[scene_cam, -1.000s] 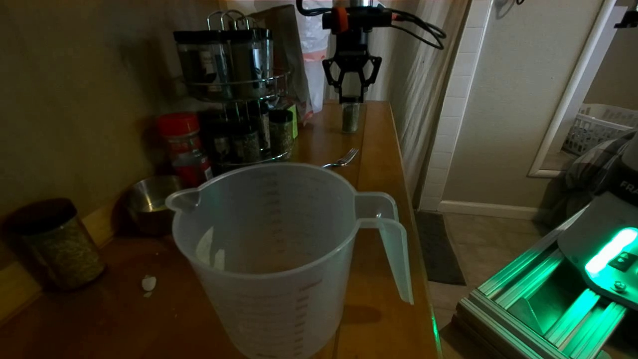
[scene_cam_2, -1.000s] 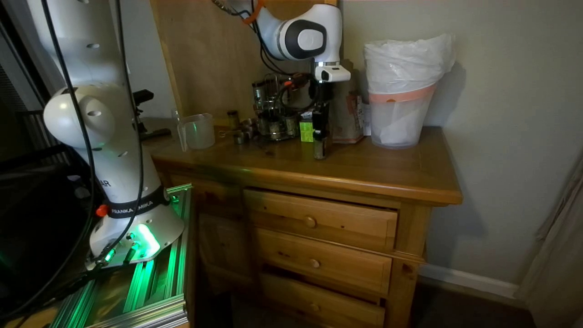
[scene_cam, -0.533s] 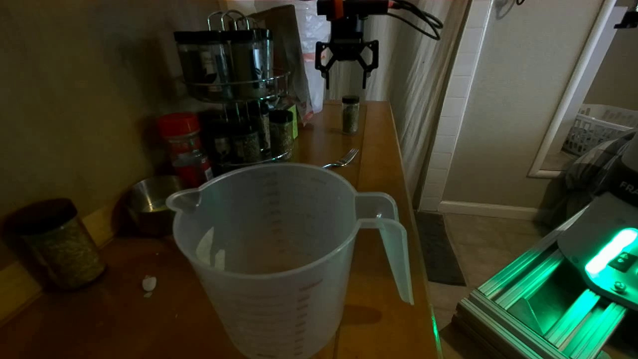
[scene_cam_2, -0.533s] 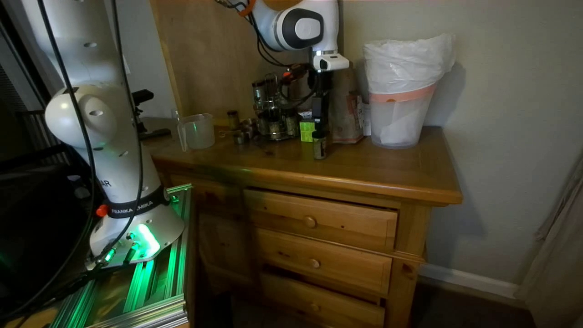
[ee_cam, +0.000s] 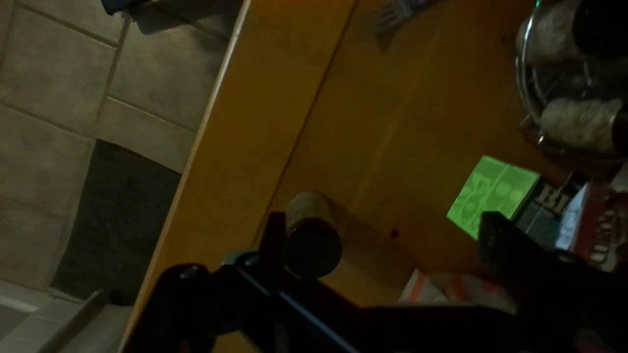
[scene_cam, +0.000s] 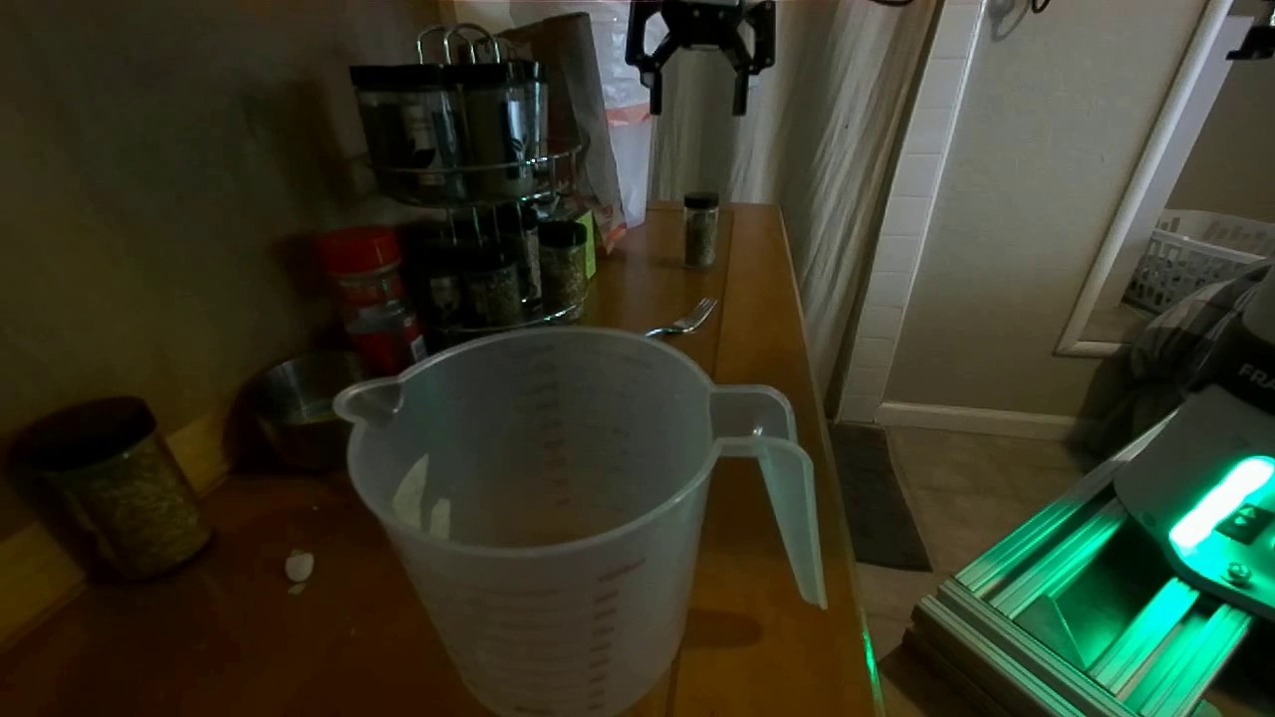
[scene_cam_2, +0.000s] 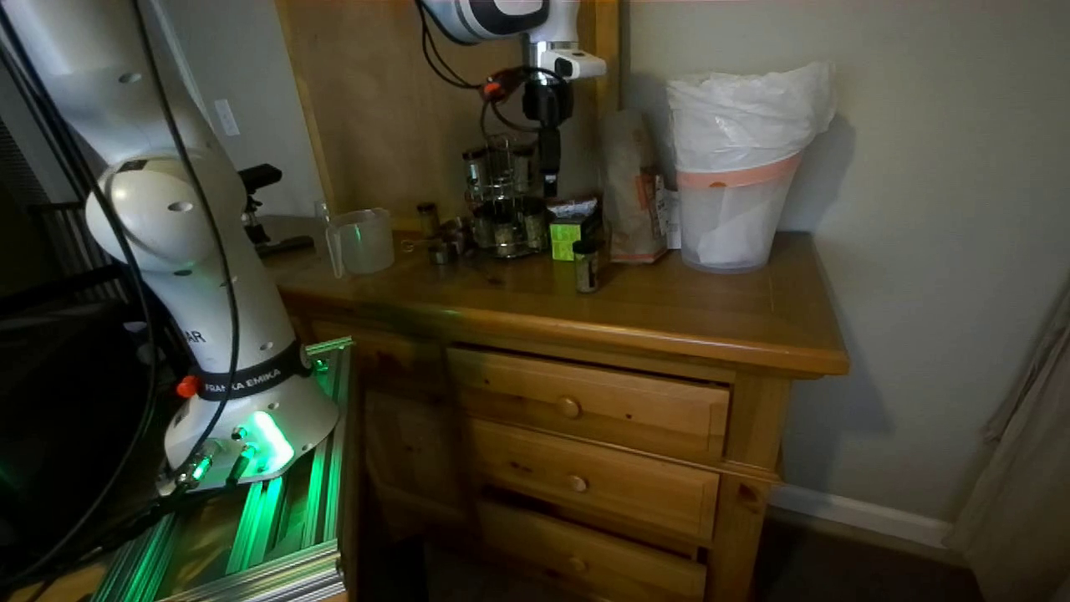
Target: Remove one container from the seasoning rack and put it on the table
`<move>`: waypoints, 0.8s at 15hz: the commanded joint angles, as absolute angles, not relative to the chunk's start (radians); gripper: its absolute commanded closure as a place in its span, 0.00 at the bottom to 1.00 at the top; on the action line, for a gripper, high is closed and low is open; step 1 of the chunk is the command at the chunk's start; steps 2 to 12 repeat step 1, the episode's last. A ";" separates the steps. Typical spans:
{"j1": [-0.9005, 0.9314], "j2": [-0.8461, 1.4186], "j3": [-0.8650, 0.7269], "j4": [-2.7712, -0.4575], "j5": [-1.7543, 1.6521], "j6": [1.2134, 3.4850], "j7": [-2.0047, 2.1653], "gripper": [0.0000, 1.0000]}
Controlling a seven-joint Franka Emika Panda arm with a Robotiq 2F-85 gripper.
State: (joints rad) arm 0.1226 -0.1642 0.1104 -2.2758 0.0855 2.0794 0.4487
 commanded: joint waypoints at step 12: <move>0.108 -0.195 0.125 -2.290 0.090 2.070 0.435 0.00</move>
